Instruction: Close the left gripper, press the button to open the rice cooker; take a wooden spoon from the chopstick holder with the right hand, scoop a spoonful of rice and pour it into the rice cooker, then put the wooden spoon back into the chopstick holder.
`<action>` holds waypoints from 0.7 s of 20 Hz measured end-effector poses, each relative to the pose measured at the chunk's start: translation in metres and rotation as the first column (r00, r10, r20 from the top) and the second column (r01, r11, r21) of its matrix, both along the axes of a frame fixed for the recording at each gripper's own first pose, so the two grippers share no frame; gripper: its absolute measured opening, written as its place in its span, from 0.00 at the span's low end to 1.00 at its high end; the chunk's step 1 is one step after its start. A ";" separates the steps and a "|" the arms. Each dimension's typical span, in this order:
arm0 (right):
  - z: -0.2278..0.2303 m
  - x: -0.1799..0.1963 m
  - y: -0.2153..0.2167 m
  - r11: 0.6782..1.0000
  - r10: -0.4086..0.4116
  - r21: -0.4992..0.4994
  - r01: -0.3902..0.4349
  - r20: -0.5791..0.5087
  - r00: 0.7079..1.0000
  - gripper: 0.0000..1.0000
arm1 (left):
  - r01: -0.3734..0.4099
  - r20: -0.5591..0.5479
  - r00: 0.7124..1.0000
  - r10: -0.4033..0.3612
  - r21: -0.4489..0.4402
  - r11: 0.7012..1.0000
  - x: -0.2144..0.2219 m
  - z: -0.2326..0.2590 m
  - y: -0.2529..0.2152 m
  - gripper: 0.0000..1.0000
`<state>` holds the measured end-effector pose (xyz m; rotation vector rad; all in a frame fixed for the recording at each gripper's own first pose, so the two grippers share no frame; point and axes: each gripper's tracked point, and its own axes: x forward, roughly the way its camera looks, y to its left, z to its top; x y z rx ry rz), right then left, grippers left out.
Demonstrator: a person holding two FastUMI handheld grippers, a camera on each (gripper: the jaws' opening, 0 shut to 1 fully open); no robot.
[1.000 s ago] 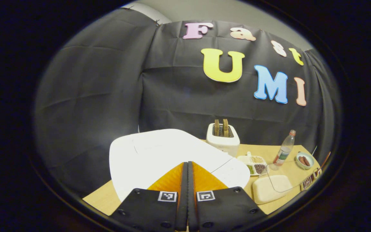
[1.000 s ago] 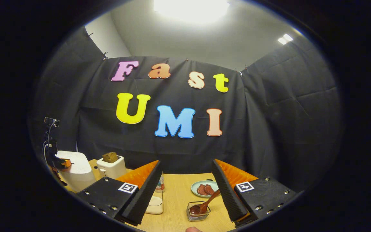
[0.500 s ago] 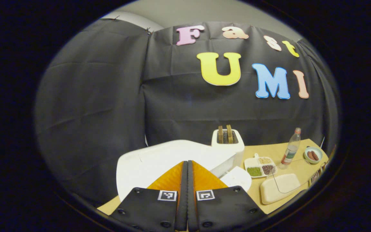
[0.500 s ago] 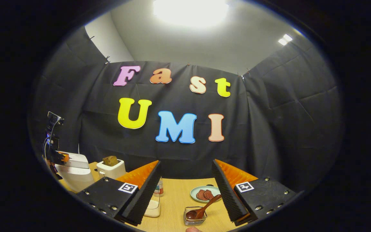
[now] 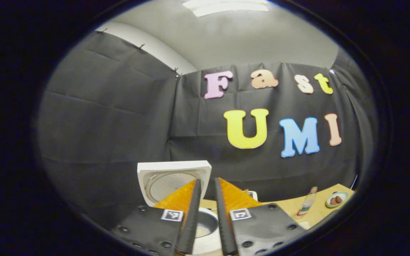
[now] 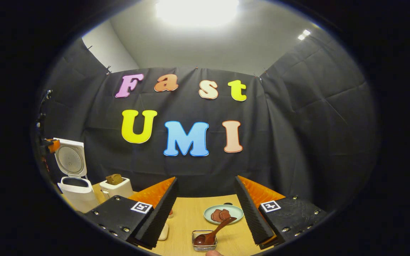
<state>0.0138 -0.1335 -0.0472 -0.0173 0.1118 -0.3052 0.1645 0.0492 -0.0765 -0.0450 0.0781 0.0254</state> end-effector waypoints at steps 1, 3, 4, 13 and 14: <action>-0.004 0.002 -0.007 1.000 -0.002 0.012 0.002 -0.005 1.000 0.95 | 0.012 0.023 1.000 -0.012 -0.004 1.000 -0.014 0.015 -0.010 0.53; -0.013 0.006 -0.023 0.999 -0.013 0.030 0.014 -0.011 1.000 0.95 | 0.033 0.049 0.998 -0.032 -0.019 0.999 -0.035 0.037 -0.030 0.74; -0.019 0.008 -0.029 0.999 -0.017 0.038 0.018 -0.021 1.000 0.95 | 0.036 0.059 0.998 -0.035 -0.024 0.999 -0.044 0.046 -0.040 0.80; -0.109 0.036 -0.069 0.996 -0.019 0.077 0.034 -0.190 0.982 0.95 | 0.144 0.011 0.989 -0.144 0.013 0.989 -0.117 0.056 -0.111 0.96; -0.123 0.035 -0.072 0.995 -0.022 0.091 0.043 -0.222 0.975 0.95 | 0.152 0.000 0.988 -0.152 0.002 0.988 -0.120 0.053 -0.115 0.99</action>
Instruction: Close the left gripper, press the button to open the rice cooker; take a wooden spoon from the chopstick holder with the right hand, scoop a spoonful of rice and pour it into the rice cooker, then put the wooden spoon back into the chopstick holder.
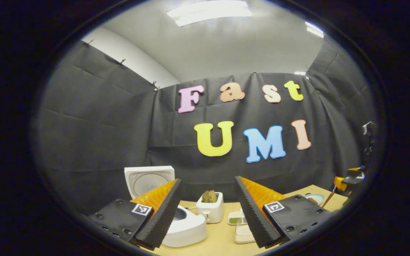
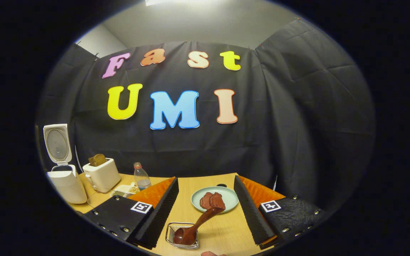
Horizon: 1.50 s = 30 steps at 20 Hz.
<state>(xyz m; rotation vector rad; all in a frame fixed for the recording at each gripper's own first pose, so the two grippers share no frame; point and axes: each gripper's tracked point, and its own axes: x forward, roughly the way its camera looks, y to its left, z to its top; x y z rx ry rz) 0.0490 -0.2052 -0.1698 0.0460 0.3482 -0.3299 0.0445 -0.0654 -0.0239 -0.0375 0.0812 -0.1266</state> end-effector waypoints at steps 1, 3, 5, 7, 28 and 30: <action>-0.013 -0.001 -0.003 1.000 -0.008 0.020 0.008 -0.030 1.000 0.95 | 0.000 -0.016 1.000 0.000 -0.004 1.000 -0.004 -0.003 -0.002 0.99; -0.038 -0.001 -0.006 0.998 -0.015 0.056 0.020 -0.085 0.996 0.95 | -0.005 -0.032 0.999 0.005 0.001 1.000 -0.011 -0.008 -0.002 0.99; -0.064 -0.002 -0.003 0.996 -0.002 0.090 0.016 -0.149 0.989 0.95 | -0.018 -0.041 0.999 0.019 0.015 1.000 -0.018 -0.009 0.003 0.99; -0.085 -0.005 -0.002 0.992 -0.006 0.123 0.031 -0.200 0.980 0.95 | -0.036 -0.056 0.998 0.038 0.025 0.999 -0.023 -0.014 0.011 0.99; -0.102 -0.002 0.052 0.970 0.085 0.241 -0.005 -0.323 0.943 0.10 | -0.150 -0.104 0.982 0.158 0.078 0.986 -0.021 -0.023 0.094 0.99; -0.083 0.000 0.051 0.976 0.067 0.220 0.000 -0.299 0.952 0.10 | -0.148 -0.098 0.983 0.155 0.078 0.986 -0.017 -0.025 0.099 0.99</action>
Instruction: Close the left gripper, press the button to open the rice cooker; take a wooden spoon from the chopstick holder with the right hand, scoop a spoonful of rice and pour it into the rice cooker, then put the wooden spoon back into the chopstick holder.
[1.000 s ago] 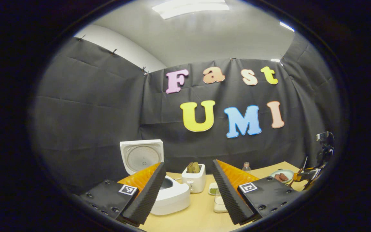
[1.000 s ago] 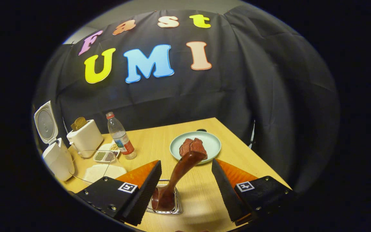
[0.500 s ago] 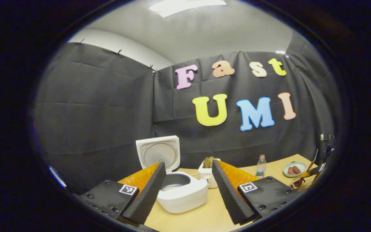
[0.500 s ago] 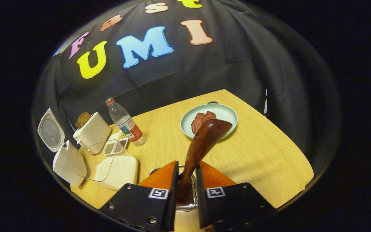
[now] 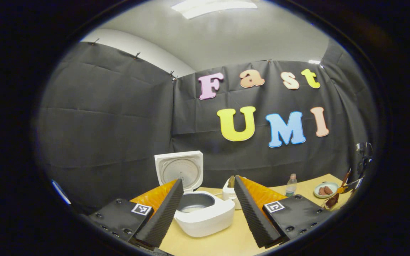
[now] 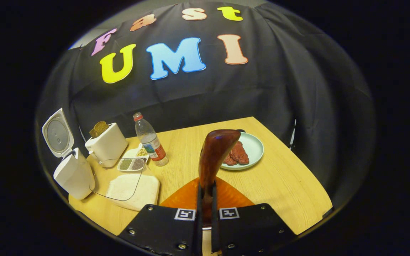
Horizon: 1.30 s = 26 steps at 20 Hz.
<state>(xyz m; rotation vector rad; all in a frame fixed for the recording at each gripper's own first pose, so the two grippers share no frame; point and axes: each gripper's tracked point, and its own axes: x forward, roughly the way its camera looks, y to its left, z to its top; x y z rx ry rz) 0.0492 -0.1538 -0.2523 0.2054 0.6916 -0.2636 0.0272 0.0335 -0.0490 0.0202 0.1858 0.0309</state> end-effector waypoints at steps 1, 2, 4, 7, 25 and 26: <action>0.010 0.002 0.000 1.000 -0.005 -0.011 0.006 0.019 1.000 0.10 | 0.005 0.002 1.000 -0.005 -0.008 1.000 0.003 0.000 0.001 0.99; 0.021 0.005 0.001 1.000 -0.008 -0.019 0.009 0.042 0.999 0.10 | 0.009 0.003 1.000 -0.009 -0.017 1.000 0.004 -0.001 0.003 0.99; 0.041 0.011 0.007 0.999 -0.011 -0.030 0.014 0.085 0.996 0.10 | 0.014 0.002 1.000 -0.014 -0.025 1.000 0.007 -0.003 0.007 0.99; 0.064 0.024 0.023 1.000 -0.015 -0.025 0.018 0.140 0.990 0.10 | 0.019 0.001 1.000 -0.019 -0.034 0.999 0.014 -0.007 0.016 0.96; 0.007 0.116 0.187 0.987 0.082 0.124 -0.104 0.172 0.982 0.10 | -0.144 -0.058 0.988 0.144 0.009 0.990 0.001 -0.028 0.137 0.94; -0.001 0.119 0.193 0.986 0.087 0.127 -0.108 0.158 0.984 0.10 | -0.158 -0.058 0.986 0.158 0.018 0.987 -0.003 -0.026 0.143 0.99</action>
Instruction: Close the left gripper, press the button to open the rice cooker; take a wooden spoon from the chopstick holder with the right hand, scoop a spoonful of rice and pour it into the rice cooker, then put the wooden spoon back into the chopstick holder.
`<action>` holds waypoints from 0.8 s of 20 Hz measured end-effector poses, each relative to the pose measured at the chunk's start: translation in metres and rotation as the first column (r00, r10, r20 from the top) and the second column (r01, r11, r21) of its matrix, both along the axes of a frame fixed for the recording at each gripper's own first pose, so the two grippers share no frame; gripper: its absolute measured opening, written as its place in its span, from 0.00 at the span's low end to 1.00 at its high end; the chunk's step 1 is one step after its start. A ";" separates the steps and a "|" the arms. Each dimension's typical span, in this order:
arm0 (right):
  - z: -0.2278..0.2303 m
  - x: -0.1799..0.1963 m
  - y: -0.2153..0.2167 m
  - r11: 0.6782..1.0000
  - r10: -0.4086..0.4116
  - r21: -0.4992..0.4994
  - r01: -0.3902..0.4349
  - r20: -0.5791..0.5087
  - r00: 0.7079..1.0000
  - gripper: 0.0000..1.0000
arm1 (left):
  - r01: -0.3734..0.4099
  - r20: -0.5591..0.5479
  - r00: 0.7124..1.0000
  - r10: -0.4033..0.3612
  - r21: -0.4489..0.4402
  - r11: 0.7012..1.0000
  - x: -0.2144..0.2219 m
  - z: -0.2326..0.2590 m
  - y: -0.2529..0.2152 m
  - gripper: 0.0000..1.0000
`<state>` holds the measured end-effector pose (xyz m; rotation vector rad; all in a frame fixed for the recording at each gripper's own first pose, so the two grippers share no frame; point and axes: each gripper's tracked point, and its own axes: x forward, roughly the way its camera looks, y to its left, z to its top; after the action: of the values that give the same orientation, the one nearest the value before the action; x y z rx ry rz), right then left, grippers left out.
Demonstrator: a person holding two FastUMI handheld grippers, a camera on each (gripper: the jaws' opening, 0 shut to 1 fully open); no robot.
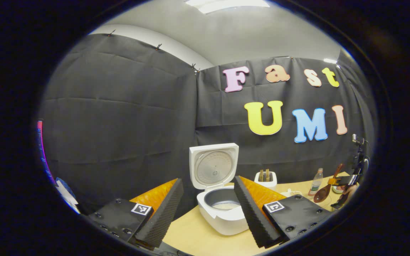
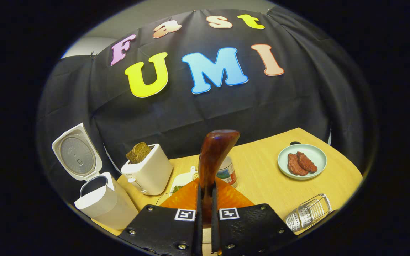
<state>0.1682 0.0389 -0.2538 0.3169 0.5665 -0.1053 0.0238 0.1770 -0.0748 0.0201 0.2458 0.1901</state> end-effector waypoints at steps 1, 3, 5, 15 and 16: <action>-0.009 0.003 0.006 1.000 0.006 0.005 -0.006 -0.012 1.000 0.10 | -0.011 -0.002 1.000 0.011 0.006 1.000 -0.003 0.001 0.005 0.94; -0.022 0.011 0.014 1.000 0.012 0.014 -0.011 -0.029 1.000 0.10 | -0.033 -0.007 0.999 0.033 0.015 0.999 -0.011 0.001 0.014 0.99; -0.034 0.018 0.020 1.000 0.014 0.005 -0.014 -0.040 0.999 0.10 | -0.054 -0.010 0.999 0.054 0.019 0.998 -0.015 0.000 0.021 0.99; -0.069 0.014 0.071 0.990 0.136 -0.030 -0.140 -0.089 0.987 0.10 | -0.100 -0.032 0.994 0.101 0.033 0.994 -0.038 -0.006 0.037 0.99; -0.068 0.012 0.078 0.989 0.147 0.000 -0.148 -0.096 0.984 0.10 | -0.099 -0.036 0.994 0.100 0.034 0.995 -0.039 -0.007 0.036 0.99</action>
<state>0.1799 0.1165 -0.3219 0.2626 0.6831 0.0209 -0.0155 0.2132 -0.0813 0.0437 0.2814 0.2927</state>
